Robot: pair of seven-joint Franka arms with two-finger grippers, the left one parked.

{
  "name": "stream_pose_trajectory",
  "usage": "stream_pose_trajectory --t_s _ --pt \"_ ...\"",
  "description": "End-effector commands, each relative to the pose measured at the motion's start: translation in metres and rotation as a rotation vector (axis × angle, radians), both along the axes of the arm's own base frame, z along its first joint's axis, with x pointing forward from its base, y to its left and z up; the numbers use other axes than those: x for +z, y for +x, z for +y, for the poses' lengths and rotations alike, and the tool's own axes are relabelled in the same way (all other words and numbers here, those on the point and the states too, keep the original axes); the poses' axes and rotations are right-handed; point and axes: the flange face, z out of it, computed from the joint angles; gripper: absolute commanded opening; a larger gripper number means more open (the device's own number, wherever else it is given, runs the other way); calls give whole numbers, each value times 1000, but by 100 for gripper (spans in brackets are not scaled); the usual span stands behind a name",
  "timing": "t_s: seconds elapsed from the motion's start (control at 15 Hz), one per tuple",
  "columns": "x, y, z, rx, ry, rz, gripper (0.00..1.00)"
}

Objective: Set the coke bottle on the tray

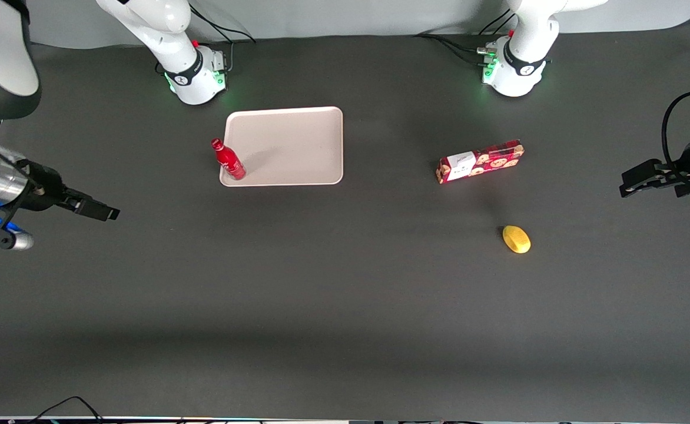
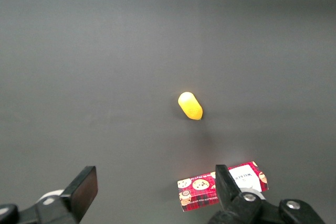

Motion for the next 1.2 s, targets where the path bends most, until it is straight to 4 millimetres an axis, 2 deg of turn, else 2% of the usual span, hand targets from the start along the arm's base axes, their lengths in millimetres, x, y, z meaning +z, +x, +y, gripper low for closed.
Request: stream_pose_trajectory --t_s 0.0,0.27,0.47,0.6,0.73,0.8,0.93,1.13 --pt "-12 10 -5 49 -28 4 100" --pt "-28 14 36 61 -73 21 100" --pt "-34 9 43 51 -81 35 100" --pt "-40 -8 43 58 -86 22 100" --pt "-43 -43 45 58 -96 -59 100" --pt "-41 -53 45 61 -99 -73 100" --pt "-36 -56 59 83 -100 -78 100" --pt "-37 -59 59 84 -104 -61 100"
